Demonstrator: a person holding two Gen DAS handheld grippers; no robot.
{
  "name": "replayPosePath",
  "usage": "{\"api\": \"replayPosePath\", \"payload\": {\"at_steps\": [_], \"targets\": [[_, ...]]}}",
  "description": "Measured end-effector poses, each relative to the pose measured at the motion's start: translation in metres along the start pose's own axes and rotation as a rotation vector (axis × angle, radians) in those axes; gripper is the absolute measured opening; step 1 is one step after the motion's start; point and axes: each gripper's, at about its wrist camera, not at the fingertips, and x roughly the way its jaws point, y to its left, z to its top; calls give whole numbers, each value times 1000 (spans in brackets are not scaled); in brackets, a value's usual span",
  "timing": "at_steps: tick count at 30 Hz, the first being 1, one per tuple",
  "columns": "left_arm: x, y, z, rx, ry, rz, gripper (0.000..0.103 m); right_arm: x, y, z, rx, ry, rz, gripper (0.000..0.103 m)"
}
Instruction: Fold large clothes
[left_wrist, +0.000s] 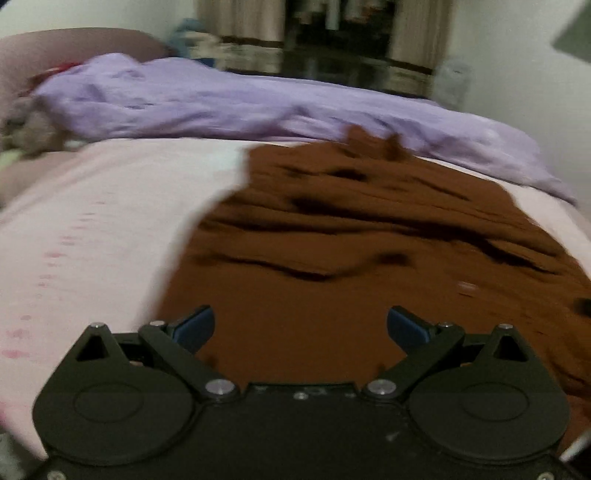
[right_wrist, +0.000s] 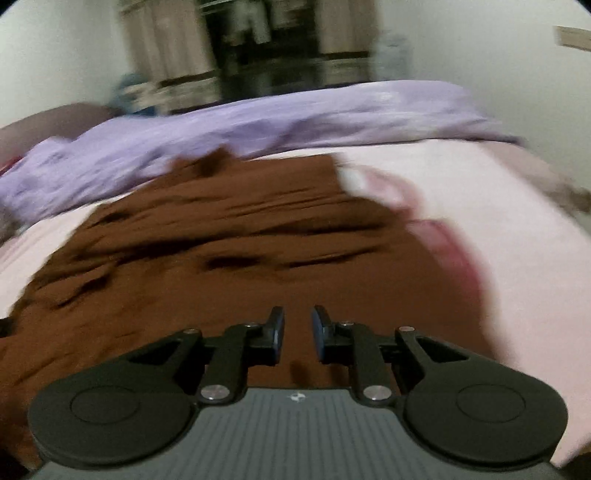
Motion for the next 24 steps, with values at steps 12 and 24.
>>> {"api": "replayPosePath", "payload": {"at_steps": [12, 24], "targets": [[17, 27, -24, 131, 39, 268, 103, 32, 42, -16, -161, 115, 20, 36], [-1, 80, -30, 59, 70, 299, 103, 22, -14, -21, -102, 105, -173, 47]]}}
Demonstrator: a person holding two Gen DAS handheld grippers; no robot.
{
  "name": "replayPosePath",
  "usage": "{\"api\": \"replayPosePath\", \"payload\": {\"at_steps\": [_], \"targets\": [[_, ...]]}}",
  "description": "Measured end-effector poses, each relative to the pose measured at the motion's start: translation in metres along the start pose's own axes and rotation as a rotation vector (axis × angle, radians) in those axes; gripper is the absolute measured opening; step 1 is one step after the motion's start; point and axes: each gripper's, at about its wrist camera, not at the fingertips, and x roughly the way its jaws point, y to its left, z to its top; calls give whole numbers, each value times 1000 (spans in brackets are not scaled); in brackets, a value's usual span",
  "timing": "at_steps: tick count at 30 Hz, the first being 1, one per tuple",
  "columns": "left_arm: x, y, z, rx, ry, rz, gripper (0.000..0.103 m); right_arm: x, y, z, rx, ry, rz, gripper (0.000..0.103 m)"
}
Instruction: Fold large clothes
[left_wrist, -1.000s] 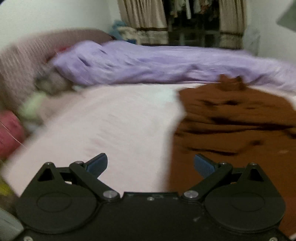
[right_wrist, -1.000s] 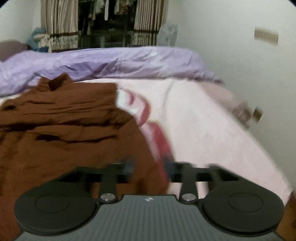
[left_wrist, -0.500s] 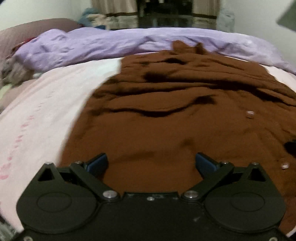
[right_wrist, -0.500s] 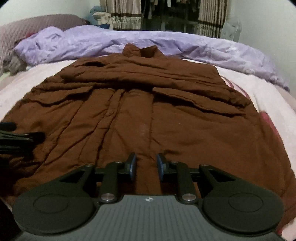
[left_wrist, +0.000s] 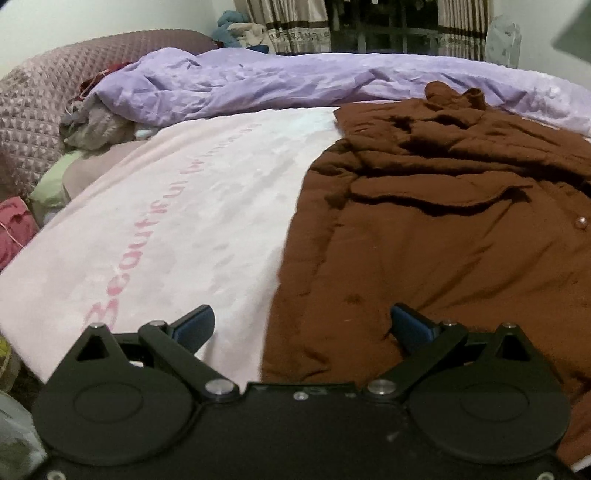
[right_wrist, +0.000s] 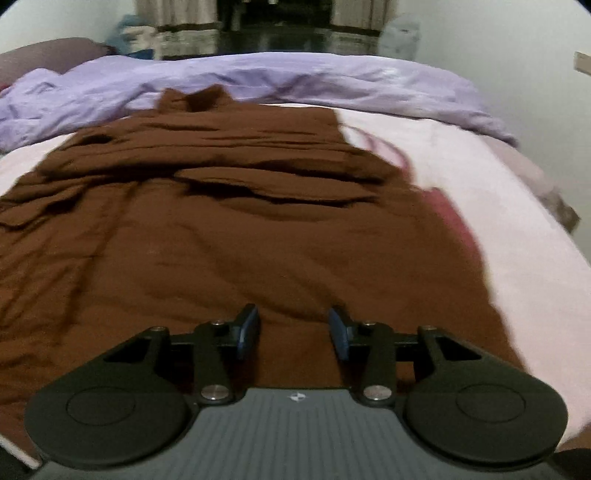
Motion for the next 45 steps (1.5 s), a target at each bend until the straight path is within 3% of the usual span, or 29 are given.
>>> {"api": "replayPosePath", "payload": {"at_steps": [3, 5, 6, 7, 9, 11, 12, 13, 15, 18, 22, 26, 27, 29, 30, 31, 32, 35, 39, 42, 45], "targets": [[-7, 5, -5, 25, -1, 32, 103, 0, -28, -3, 36, -7, -54, 47], [-12, 13, -9, 1, 7, 27, 103, -3, -53, -7, 69, -15, -92, 31], [-14, 17, -12, -18, 12, 19, 103, -3, -65, -8, 97, -15, -73, 12], [-16, 20, -13, -32, 16, 11, 103, -4, -75, -9, 133, -12, -63, 2], [-23, 18, -12, -29, 14, 18, 103, -7, -86, -9, 187, -12, -36, 2], [-32, 10, -9, 25, 3, 48, 103, -13, -79, -6, 165, -13, -57, 10], [-36, 7, -7, 51, 6, 64, 103, -17, -72, -4, 124, -17, -81, 29], [-37, 6, -5, 64, 24, 64, 103, -21, -65, -3, 84, -24, -119, 54], [-38, 12, -4, 25, 94, -2, 103, -30, -65, -4, 61, -40, -191, 73], [-34, 20, -9, -72, 168, -183, 103, -29, -86, -8, 125, 7, -156, 76], [-27, 11, -13, -68, 174, -173, 103, -17, -100, -22, 198, 69, -68, 82], [-23, 1, -9, -47, 168, -188, 103, -12, -88, -24, 166, 56, -71, 88], [-22, 1, -9, -48, 162, -189, 99, -9, -88, -25, 175, 47, -69, 86], [-24, 0, -10, -49, 152, -192, 94, -9, -93, -25, 232, 18, -71, 47], [-27, 0, -9, -49, 139, -195, 73, -12, -94, -24, 229, 15, -39, 29], [-31, 1, -8, -49, 123, -192, 37, -16, -93, -21, 230, 19, -20, 24], [-36, 5, -3, -55, 110, -189, 20, -19, -93, -18, 228, 20, -28, 21], [-53, 21, 16, -100, 57, -216, 17, -37, -91, -10, 221, -9, -5, 19], [-82, 31, 39, -65, -30, -194, 17, -74, -90, 5, 227, -88, 44, 18], [-73, 29, 30, -39, 28, -176, 18, -73, -90, 1, 214, -60, 30, 19], [-49, 24, 4, -45, 142, -172, 29, -47, -92, -18, 247, 26, 27, 21]]}}
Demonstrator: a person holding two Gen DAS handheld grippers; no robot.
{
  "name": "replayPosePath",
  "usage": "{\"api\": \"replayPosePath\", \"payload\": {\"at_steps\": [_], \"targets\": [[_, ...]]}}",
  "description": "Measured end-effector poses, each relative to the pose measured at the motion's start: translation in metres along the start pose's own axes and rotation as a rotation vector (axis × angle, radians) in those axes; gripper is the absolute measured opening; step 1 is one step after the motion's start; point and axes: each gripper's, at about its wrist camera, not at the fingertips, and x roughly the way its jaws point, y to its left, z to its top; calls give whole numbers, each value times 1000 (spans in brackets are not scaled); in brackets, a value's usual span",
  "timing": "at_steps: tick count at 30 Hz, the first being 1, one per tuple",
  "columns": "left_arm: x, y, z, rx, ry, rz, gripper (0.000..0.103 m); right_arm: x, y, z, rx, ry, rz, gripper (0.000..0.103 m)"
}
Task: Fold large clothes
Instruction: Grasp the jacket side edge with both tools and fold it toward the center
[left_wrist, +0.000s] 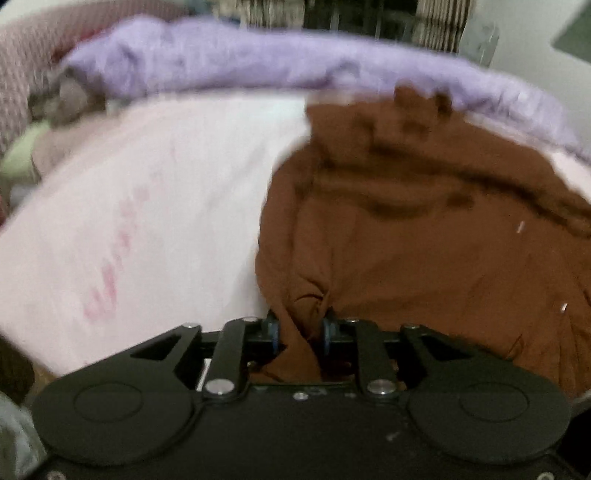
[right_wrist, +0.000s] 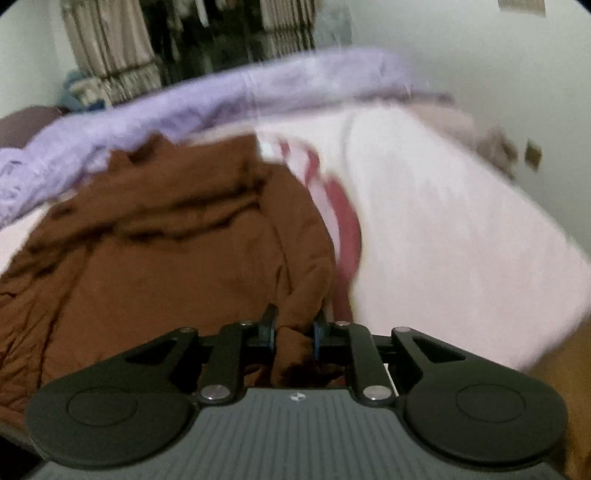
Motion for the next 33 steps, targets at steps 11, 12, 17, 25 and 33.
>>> {"api": "replayPosePath", "payload": {"at_steps": [11, 12, 17, 25, 33], "targets": [[7, 15, -12, -104, 55, -64, 72, 5, -16, -18, 29, 27, -8, 71], [7, 12, -14, -88, 55, -57, 74, 4, -17, -20, 39, 28, 4, 63], [6, 2, -14, -37, 69, -53, 76, 8, -4, -23, -2, 36, -31, 57], [6, -6, -20, -52, 27, -20, 44, 15, -14, -16, 6, 71, 15, 38], [6, -21, -15, -37, 12, -19, 16, 12, -6, -14, -6, 64, 5, 26]]}}
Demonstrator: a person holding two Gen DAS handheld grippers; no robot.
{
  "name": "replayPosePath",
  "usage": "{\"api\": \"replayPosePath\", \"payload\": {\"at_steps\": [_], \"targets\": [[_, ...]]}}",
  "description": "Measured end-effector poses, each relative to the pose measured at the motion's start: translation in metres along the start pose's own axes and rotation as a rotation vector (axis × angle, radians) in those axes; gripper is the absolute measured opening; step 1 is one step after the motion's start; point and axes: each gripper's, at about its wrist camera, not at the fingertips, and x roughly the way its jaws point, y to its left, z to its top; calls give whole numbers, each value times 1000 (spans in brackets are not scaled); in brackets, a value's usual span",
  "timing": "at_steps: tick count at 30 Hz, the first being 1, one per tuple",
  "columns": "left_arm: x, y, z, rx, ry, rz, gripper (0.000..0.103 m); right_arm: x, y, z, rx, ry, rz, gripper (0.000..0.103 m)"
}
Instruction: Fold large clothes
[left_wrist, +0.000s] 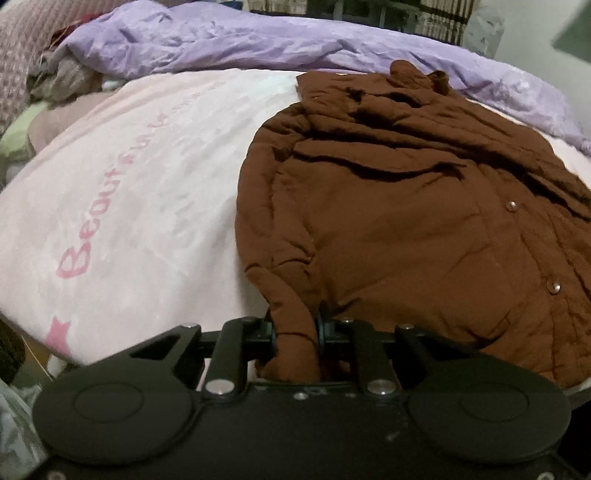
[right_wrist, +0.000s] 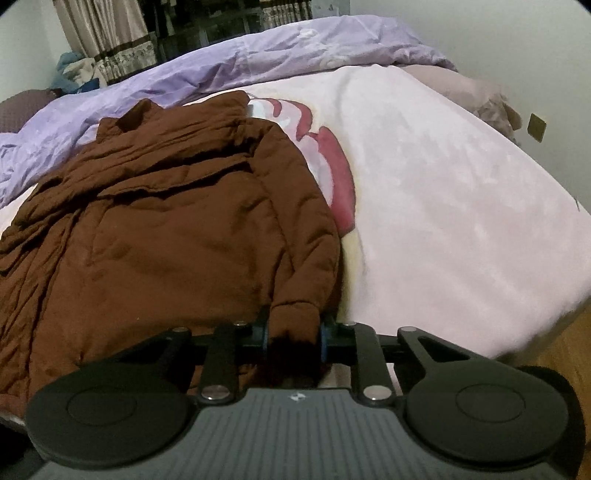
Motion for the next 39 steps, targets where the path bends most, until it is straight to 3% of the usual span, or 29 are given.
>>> {"api": "replayPosePath", "payload": {"at_steps": [8, 10, 14, 23, 29, 32, 35, 36, 39], "targets": [[-4, 1, 8, -51, -14, 20, 13, -2, 10, 2, -20, -5, -48, 23], [-13, -2, 18, -40, -48, 21, 13, -7, 14, 7, -30, -15, -62, 17], [-33, -7, 46, -16, -143, 7, 13, -25, 25, 27, -60, -100, -25, 17], [-24, -22, 142, 57, -287, 2, 14, -14, 53, 114, -86, -267, -5, 10], [18, -32, 220, 71, -342, 9, 14, 41, 57, 195, -1, -275, 15, 10], [44, -32, 252, 55, -352, 3, 24, 74, 62, 223, 13, -275, 15, 10], [71, -23, 273, -7, -325, 22, 41, 102, 64, 239, 38, -301, 10, 25], [77, -21, 276, -24, -325, 39, 55, 109, 65, 241, 47, -308, -2, 33], [88, -15, 281, -23, -339, 79, 57, 123, 68, 238, 13, -323, -14, 52]]}}
